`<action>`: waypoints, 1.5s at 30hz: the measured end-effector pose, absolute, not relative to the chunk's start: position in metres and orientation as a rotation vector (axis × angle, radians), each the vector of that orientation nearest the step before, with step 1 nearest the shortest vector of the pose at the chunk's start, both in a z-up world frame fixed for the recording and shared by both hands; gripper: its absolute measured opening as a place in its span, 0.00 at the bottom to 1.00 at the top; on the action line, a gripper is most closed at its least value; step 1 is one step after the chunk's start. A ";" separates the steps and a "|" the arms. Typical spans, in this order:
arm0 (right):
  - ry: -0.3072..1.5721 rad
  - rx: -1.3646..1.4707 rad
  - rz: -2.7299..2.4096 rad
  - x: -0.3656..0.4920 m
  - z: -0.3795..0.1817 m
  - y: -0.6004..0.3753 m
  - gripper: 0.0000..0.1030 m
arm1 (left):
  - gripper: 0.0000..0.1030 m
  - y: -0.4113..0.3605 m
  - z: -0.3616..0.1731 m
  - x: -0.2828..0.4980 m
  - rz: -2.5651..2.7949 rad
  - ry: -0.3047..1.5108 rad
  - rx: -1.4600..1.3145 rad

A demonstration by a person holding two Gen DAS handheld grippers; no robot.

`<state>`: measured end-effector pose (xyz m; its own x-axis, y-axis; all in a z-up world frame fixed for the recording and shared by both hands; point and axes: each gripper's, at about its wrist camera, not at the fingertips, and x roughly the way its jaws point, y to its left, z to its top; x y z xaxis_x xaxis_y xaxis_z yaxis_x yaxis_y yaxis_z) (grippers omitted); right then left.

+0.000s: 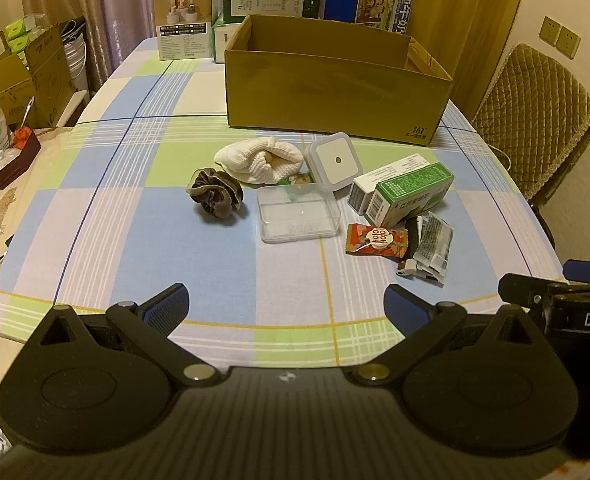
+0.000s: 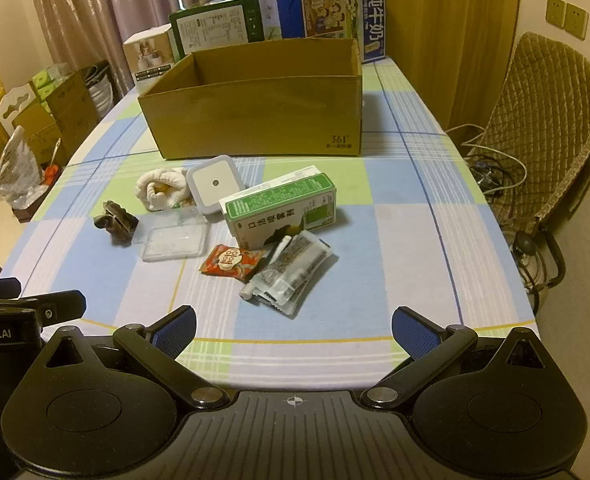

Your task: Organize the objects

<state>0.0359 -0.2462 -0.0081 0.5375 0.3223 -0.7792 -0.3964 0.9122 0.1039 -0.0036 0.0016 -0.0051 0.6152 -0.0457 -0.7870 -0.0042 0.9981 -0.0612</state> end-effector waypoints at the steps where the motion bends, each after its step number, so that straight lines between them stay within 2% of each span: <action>1: 0.908 -0.089 0.428 0.036 -0.008 -0.246 0.98 | 0.99 0.002 -0.005 -0.003 -0.023 0.908 -0.061; 45: 0.912 -0.093 0.451 0.035 -0.011 -0.244 0.98 | 0.99 0.008 -0.008 -0.004 -0.007 0.915 -0.089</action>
